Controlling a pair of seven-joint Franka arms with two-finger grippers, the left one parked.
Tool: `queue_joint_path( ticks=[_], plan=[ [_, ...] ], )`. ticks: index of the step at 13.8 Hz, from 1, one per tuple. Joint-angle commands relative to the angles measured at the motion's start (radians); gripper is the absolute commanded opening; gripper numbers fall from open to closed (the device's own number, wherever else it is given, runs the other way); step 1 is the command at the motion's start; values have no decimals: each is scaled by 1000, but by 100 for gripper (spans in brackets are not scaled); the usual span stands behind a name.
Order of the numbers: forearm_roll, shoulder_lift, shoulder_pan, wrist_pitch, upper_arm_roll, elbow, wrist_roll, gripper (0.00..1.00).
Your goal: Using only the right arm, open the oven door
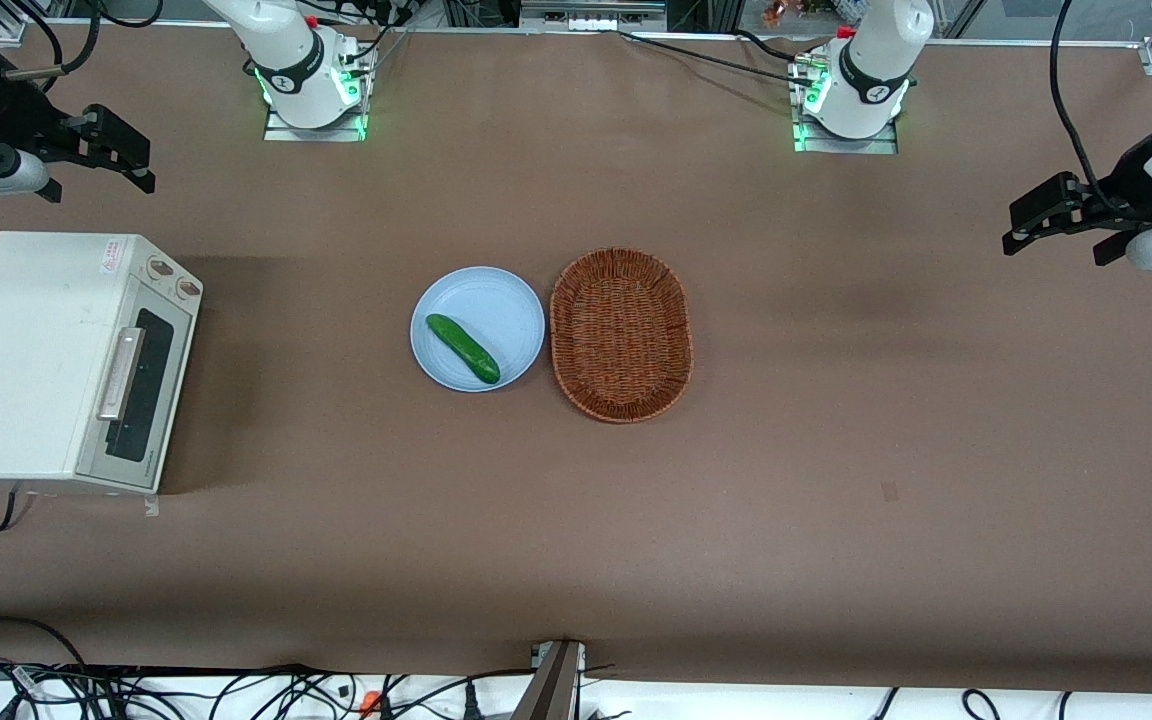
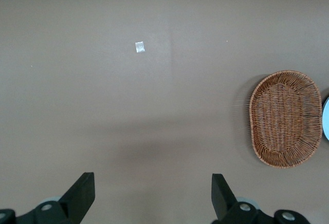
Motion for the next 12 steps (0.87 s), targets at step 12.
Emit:
queue_joint_path(
  ticks=[12],
  plan=[
    [-346, 282, 12, 232, 50, -74, 69, 100]
  ],
)
